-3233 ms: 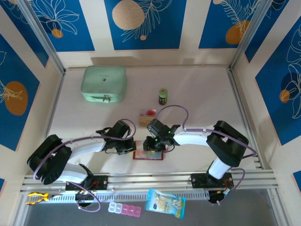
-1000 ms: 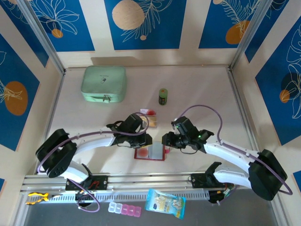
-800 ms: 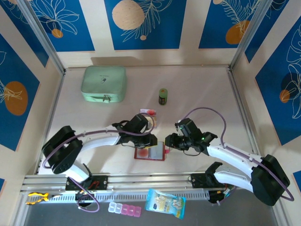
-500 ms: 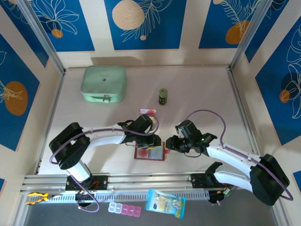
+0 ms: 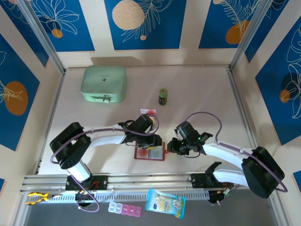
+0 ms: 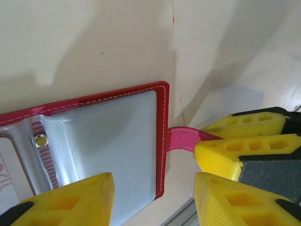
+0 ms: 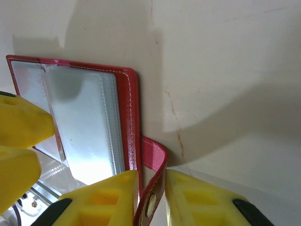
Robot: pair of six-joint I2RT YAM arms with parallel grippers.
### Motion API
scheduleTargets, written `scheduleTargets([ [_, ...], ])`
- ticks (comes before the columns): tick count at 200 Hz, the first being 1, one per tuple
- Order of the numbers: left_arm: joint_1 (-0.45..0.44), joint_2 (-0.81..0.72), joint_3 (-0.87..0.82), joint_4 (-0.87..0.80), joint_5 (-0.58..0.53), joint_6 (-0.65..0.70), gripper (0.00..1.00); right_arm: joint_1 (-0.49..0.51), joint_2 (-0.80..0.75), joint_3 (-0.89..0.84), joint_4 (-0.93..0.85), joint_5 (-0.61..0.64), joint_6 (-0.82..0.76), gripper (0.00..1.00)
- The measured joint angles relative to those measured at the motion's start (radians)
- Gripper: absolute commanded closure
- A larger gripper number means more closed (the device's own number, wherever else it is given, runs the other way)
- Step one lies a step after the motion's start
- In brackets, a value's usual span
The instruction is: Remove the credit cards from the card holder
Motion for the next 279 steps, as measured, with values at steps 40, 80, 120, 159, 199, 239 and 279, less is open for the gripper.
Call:
scheduleTargets([
  [40, 0.017, -0.071, -0.045, -0.010, -0.028, 0.001, 0.52, -0.017, 0.002, 0.001, 0.006, 0.000, -0.008, 0.82],
  [80, 0.053, -0.189, -0.105, -0.039, -0.074, 0.014, 0.52, -0.037, 0.050, 0.020, 0.005, -0.004, -0.032, 0.83],
  [120, 0.085, -0.312, -0.188, -0.090, -0.123, 0.024, 0.53, -0.041, 0.101, 0.060, 0.005, -0.015, -0.051, 0.83],
  [159, 0.104, -0.394, -0.271, -0.114, -0.150, 0.021, 0.58, -0.043, 0.129, 0.092, -0.002, -0.023, -0.063, 0.83],
  [199, 0.108, -0.438, -0.340, -0.116, -0.159, 0.005, 0.66, -0.042, 0.143, 0.136, -0.044, -0.022, -0.075, 0.71],
  [239, 0.108, -0.443, -0.374, -0.081, -0.157, -0.014, 0.76, -0.032, 0.122, 0.195, -0.130, 0.016, -0.079, 0.66],
  [279, 0.108, -0.409, -0.400, -0.014, -0.145, -0.034, 0.84, 0.002, 0.089, 0.274, -0.183, 0.042, -0.079, 0.64],
])
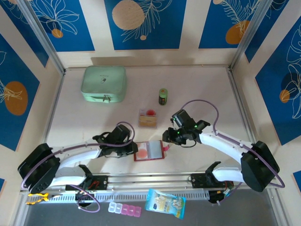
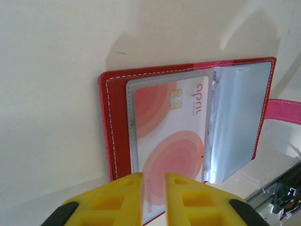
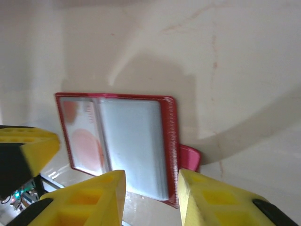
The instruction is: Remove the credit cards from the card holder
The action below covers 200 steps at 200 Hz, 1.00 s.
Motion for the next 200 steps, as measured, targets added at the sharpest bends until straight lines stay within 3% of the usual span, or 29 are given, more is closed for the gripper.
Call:
scheduleTargets([
  [51, 0.000, 0.056, -0.001, 0.047, 0.012, 0.001, 0.86, 0.072, 0.046, 0.068, 0.008, 0.000, 0.001, 0.65],
  [112, 0.000, 0.084, 0.027, 0.018, 0.012, 0.033, 0.87, 0.181, 0.265, 0.148, 0.063, -0.038, 0.005, 0.66],
  [200, 0.000, 0.068, 0.031, -0.034, -0.006, 0.054, 0.87, 0.253, 0.452, 0.210, 0.154, -0.084, 0.032, 0.77],
])
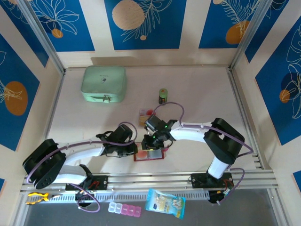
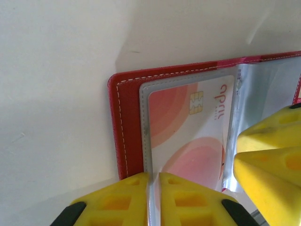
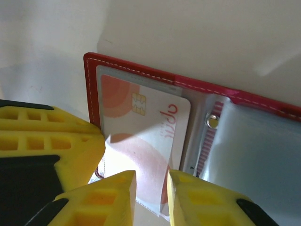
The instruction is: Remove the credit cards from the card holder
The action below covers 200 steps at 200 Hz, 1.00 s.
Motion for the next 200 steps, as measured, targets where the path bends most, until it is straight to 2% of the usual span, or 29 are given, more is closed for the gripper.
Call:
scheduleTargets([
  [52, 0.000, 0.000, 0.000, -0.012, 0.000, 0.000, 0.88, 0.000, 0.038, 0.009, 0.014, -0.009, 0.000, 0.77],
  [92, 0.000, 0.000, 0.000, -0.012, 0.000, 0.000, 0.88, 0.001, 0.043, 0.013, 0.012, -0.010, 0.000, 0.72],
  [200, 0.000, 0.014, 0.000, -0.011, 0.000, 0.000, 0.88, 0.018, 0.044, 0.048, -0.064, 0.061, -0.013, 0.71],
])
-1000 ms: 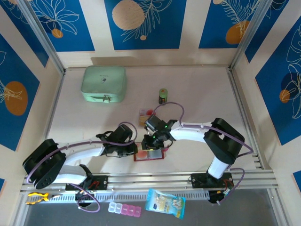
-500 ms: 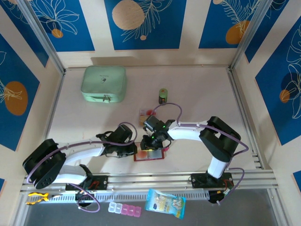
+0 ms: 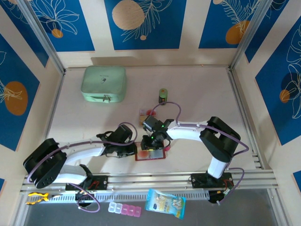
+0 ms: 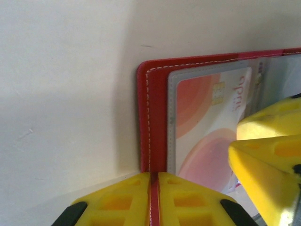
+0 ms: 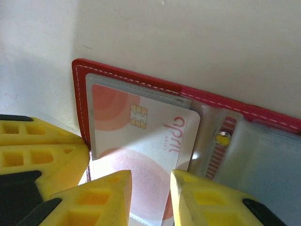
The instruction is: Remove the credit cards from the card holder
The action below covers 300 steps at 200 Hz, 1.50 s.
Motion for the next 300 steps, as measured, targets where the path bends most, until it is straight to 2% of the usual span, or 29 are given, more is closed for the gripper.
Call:
scheduleTargets([
  [211, 0.000, 0.033, 0.016, -0.001, 0.002, 0.000, 0.89, 0.009, -0.002, 0.014, -0.062, 0.061, -0.018, 0.71],
  [300, 0.000, -0.005, 0.054, -0.042, 0.001, 0.000, 0.93, -0.008, -0.069, -0.058, 0.004, 0.032, -0.001, 0.70],
])
